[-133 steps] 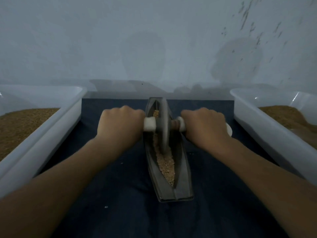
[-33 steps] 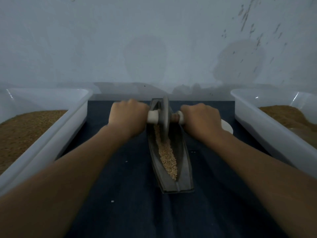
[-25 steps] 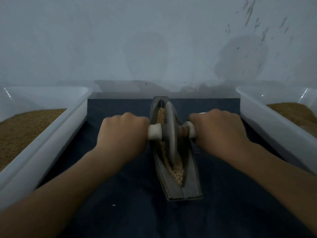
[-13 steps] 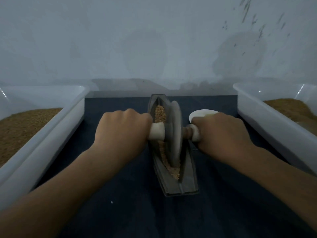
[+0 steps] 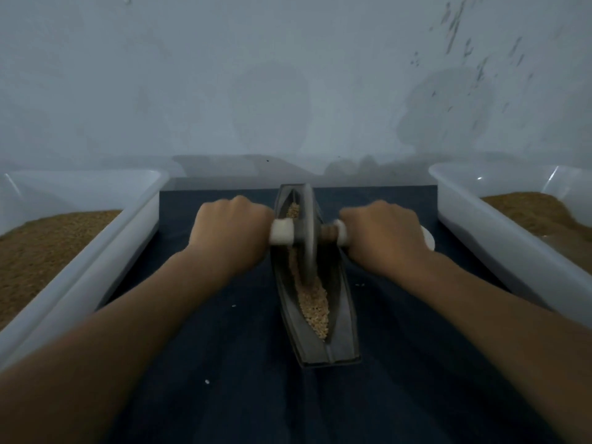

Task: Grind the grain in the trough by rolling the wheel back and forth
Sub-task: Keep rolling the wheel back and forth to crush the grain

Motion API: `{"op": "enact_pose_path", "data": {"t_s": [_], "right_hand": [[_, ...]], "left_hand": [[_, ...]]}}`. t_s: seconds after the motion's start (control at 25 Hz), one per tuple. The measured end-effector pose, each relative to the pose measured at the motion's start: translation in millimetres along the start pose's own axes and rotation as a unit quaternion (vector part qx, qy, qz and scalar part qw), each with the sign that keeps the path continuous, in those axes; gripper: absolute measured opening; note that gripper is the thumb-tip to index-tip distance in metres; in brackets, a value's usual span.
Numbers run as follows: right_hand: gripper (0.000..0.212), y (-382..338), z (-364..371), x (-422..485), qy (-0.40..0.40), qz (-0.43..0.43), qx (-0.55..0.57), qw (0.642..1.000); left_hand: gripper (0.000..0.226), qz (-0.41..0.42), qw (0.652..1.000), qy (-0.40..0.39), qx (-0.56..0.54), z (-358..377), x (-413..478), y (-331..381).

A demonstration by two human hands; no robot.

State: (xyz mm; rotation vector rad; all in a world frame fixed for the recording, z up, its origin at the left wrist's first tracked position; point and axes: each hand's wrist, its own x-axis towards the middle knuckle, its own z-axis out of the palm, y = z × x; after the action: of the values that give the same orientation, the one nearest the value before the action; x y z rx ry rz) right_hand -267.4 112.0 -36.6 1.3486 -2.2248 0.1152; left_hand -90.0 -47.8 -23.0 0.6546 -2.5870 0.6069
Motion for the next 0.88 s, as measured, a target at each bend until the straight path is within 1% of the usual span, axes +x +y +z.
{"op": "enact_pose_path", "data": {"t_s": [0.08, 0.12, 0.16, 0.2, 0.24, 0.32, 0.36, 0.4, 0.48, 0.56, 0.6, 0.68, 0.72, 0.76, 0.8, 0.84, 0.88], "right_hand": [[0.049, 1, -11, -34, 0.067, -0.033, -0.037, 0.997], [0.050, 3, -16, -41, 0.085, -0.042, -0.051, 0.994], [0.049, 6, -17, -43, 0.085, -0.046, -0.052, 0.994], [0.049, 7, -16, -39, 0.071, -0.043, -0.048, 0.995], [0.047, 5, -12, -30, 0.052, -0.035, -0.044, 0.997], [0.033, 0, -1, 6, 0.025, -0.011, -0.032, 0.999], [0.025, -5, 0, 28, 0.001, 0.004, -0.023, 1.000], [0.019, -7, -2, 45, -0.023, 0.019, -0.015, 0.999], [0.015, -7, -3, 57, -0.041, 0.019, -0.008, 0.999], [0.015, -6, -10, 33, -0.025, -0.002, -0.010, 1.000], [0.023, -5, -13, 11, 0.004, -0.022, -0.020, 1.000], [0.044, -3, -23, -27, 0.076, -0.061, -0.038, 0.995], [0.051, -1, -28, -38, 0.095, -0.070, -0.043, 0.992], [0.054, 1, -29, -43, 0.092, -0.071, -0.044, 0.992], [0.054, 2, -28, -43, 0.077, -0.066, -0.046, 0.994], [0.054, 1, -24, -37, 0.056, -0.056, -0.050, 0.996], [0.051, -1, -18, -26, 0.043, -0.045, -0.056, 0.996]], "left_hand": [[0.046, 0.051, 0.998, 0.041, -0.002, -12, -29, -6], [0.053, 0.064, 0.996, 0.069, -0.006, -15, -33, -9], [0.056, 0.072, 0.995, 0.074, -0.004, -15, -33, -10], [0.052, 0.056, 0.997, 0.045, 0.000, -11, -32, -8], [0.044, 0.030, 0.999, 0.009, 0.008, -2, -27, -5], [0.020, -0.037, 0.999, -0.007, -0.013, 17, 0, -4], [0.009, -0.058, 0.998, -0.020, -0.028, 21, 15, -5], [0.006, -0.073, 0.995, -0.043, -0.046, 21, 26, -6], [0.008, -0.081, 0.992, -0.067, -0.064, 18, 31, -6], [0.010, -0.072, 0.994, -0.055, -0.054, 13, 11, -6], [0.021, -0.055, 0.997, -0.032, -0.044, 12, -7, -4], [0.048, 0.004, 0.999, 0.024, -0.027, -2, -40, -1], [0.059, 0.026, 0.998, 0.051, -0.025, -10, -49, -3], [0.064, 0.039, 0.996, 0.069, -0.028, -13, -49, -4], [0.065, 0.038, 0.997, 0.061, -0.033, -12, -45, -4], [0.060, 0.024, 0.999, 0.035, -0.030, -10, -40, -4], [0.047, 0.000, 1.000, 0.001, -0.015, -3, -35, -2]]}}
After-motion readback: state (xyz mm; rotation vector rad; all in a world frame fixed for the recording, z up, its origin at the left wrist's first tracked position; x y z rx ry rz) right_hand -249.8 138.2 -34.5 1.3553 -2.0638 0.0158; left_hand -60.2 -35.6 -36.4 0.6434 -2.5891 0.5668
